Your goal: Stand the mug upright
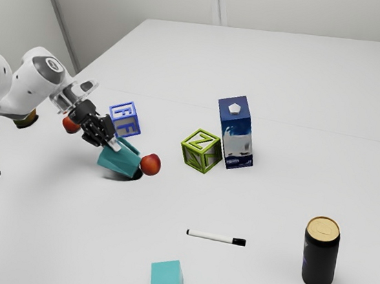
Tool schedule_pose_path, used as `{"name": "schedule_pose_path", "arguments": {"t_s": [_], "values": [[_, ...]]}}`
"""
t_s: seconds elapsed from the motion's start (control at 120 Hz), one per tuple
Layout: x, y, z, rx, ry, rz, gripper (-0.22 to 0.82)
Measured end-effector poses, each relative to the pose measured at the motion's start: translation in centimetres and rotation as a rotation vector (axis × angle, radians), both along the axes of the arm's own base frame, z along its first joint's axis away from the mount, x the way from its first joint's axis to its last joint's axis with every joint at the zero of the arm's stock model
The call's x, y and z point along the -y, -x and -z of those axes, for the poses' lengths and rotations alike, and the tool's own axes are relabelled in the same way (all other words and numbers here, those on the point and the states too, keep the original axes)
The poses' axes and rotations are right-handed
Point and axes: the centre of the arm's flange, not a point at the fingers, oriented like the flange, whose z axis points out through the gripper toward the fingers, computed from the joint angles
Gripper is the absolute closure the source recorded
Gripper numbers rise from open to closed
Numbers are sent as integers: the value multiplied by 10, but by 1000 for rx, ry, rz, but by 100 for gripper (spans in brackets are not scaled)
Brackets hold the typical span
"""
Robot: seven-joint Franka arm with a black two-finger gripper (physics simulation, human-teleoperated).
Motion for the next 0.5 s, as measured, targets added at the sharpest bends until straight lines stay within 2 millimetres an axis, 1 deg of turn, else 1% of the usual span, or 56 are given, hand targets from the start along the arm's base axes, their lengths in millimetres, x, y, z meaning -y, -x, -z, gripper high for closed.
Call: {"name": "schedule_pose_path", "arguments": {"t_s": [0.108,0.275,0.358,0.392,0.425,0.5], "values": [[-1,0,-3,4,-5,-1,73],[-1,1,-26,34,-21,1,76],[2,1,-38,48,-34,6,77],[7,0,-45,56,-54,19,77],[17,3,-53,62,-92,43,77],[47,24,-59,72,-204,95,77]]}}
